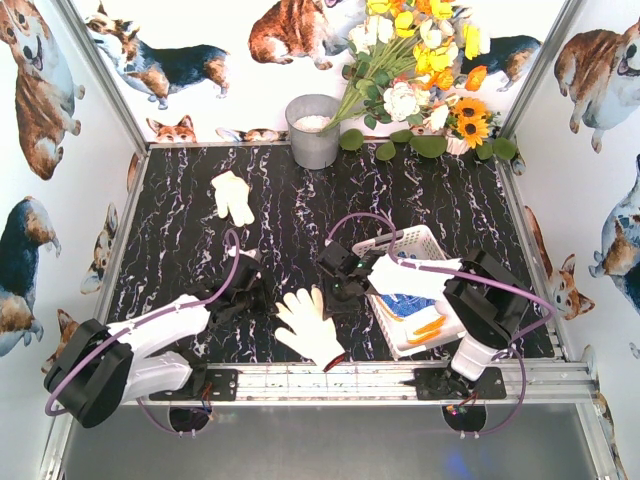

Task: Put the gloves into the storage basket
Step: Adjust the glove at the center of the board.

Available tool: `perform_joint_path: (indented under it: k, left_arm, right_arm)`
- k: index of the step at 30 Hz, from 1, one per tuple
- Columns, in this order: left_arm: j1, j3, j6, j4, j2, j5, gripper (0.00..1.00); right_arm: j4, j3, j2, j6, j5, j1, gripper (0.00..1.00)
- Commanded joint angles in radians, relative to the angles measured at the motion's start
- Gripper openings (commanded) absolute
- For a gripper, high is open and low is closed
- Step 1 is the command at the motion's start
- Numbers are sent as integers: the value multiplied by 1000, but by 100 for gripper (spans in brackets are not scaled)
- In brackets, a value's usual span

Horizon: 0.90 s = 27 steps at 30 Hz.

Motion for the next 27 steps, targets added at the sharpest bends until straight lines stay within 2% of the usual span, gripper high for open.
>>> perform_joint_path:
  k: [1, 4, 9, 16, 21, 22, 24, 27]
  left_arm:
    - [22, -2, 8, 54, -2, -21, 2]
    - [60, 28, 35, 85, 25, -24, 0]
    - [139, 124, 125, 167, 155, 15, 0]
    - [187, 299, 234, 199, 366, 63, 0]
    - [211, 381, 269, 189, 426, 64, 0]
    - [214, 392, 279, 181, 431, 57, 0]
    - [226, 403, 288, 163, 431, 40, 14]
    - [254, 408, 280, 163, 388, 17, 46]
  right_arm:
    - [81, 31, 14, 34, 1, -3, 24]
    - [154, -7, 6, 72, 27, -4, 12]
    - [287, -60, 1, 157, 68, -7, 0]
    - [338, -59, 16, 197, 190, -5, 0]
    - [313, -8, 42, 159, 247, -5, 0]
    - [317, -3, 47, 154, 251, -5, 4]
    - [333, -3, 49, 146, 252, -5, 13]
    - [366, -17, 18, 121, 247, -4, 29]
